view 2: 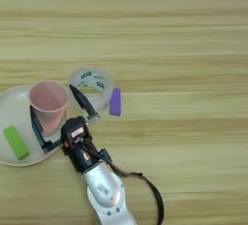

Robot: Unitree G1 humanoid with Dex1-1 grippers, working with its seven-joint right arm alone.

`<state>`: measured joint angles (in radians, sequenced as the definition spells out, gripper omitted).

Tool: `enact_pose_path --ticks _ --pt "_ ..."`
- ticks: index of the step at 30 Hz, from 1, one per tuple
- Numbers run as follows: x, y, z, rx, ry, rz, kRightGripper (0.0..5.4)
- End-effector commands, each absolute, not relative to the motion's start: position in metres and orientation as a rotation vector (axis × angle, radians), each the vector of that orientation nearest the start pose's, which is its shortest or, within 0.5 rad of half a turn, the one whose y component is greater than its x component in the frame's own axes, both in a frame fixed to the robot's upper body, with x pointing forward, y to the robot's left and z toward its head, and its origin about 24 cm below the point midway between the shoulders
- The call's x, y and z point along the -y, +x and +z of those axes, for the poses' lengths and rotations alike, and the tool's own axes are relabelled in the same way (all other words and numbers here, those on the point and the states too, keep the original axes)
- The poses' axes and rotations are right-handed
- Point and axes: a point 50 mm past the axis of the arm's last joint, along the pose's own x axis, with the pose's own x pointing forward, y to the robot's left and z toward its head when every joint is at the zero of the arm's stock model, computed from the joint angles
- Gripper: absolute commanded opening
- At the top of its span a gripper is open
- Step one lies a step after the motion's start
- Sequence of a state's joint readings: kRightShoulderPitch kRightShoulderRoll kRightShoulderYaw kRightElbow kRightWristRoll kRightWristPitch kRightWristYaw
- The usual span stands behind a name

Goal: Move the objects on the table

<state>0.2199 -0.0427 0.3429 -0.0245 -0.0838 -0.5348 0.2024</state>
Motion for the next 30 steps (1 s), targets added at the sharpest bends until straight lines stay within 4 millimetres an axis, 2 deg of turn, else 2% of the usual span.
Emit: enact_pose_path --ticks 1,30 --pt "0.075 0.190 0.064 0.432 -0.022 0.508 5.36" --pt "0.084 0.185 0.046 0.307 -0.035 0.631 5.36"
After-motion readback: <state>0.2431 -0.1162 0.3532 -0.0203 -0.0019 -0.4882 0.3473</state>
